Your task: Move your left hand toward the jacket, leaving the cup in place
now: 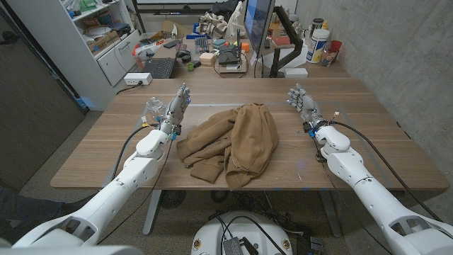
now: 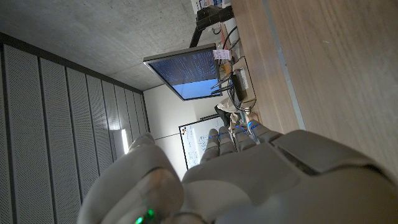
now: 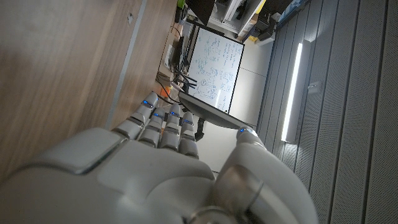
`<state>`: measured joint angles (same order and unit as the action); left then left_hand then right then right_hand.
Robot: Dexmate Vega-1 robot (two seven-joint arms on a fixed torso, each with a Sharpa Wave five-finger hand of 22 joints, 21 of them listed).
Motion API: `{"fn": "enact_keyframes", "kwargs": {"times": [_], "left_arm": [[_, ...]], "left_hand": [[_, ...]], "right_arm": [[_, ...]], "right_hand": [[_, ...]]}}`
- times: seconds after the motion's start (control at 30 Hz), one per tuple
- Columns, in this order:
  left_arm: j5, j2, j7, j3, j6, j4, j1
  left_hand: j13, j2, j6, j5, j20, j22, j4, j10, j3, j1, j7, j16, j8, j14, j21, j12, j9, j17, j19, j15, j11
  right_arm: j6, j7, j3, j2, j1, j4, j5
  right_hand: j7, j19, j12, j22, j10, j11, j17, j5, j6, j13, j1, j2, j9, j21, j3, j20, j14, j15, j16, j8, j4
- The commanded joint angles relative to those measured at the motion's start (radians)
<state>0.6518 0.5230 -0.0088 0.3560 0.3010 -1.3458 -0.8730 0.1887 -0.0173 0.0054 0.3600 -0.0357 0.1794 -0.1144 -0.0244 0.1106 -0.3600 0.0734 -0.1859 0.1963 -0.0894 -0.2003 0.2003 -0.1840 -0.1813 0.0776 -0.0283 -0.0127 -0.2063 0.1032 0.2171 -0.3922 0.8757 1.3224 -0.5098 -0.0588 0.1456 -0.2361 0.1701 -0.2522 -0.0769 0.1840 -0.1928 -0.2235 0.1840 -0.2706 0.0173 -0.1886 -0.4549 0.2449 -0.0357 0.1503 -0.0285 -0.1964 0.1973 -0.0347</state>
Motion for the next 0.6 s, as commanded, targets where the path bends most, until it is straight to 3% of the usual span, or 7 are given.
{"fn": "enact_keyframes", "kwargs": {"times": [0.03,0.6], "left_arm": [[0.011,0.002,-0.026,-0.005,0.009,0.002,0.007],[-0.031,0.037,-0.023,0.002,-0.001,-0.054,0.024]], "left_hand": [[0.002,-0.002,0.004,0.007,-0.013,0.002,0.002,-0.007,0.003,-0.009,0.003,-0.003,0.005,-0.004,-0.003,0.007,-0.002,-0.004,0.010,0.003,0.002],[0.002,-0.007,0.003,0.008,-0.006,0.002,0.004,-0.006,0.002,-0.014,-0.003,-0.003,0.004,-0.003,-0.001,0.007,-0.002,-0.004,0.018,0.004,0.005]], "right_arm": [[0.018,0.027,-0.047,0.047,0.008,-0.006,0.052],[0.030,0.012,-0.060,0.076,0.001,0.000,0.087]], "right_hand": [[0.002,0.010,-0.001,0.006,-0.010,0.003,0.003,-0.006,-0.010,0.002,-0.008,0.001,-0.002,0.001,0.006,-0.014,0.011,0.000,-0.005,0.004,0.002],[0.005,0.011,0.001,0.006,-0.011,0.002,0.003,-0.006,-0.011,0.002,-0.007,0.002,-0.002,0.007,0.005,-0.012,0.012,-0.001,-0.004,0.004,0.003]]}}
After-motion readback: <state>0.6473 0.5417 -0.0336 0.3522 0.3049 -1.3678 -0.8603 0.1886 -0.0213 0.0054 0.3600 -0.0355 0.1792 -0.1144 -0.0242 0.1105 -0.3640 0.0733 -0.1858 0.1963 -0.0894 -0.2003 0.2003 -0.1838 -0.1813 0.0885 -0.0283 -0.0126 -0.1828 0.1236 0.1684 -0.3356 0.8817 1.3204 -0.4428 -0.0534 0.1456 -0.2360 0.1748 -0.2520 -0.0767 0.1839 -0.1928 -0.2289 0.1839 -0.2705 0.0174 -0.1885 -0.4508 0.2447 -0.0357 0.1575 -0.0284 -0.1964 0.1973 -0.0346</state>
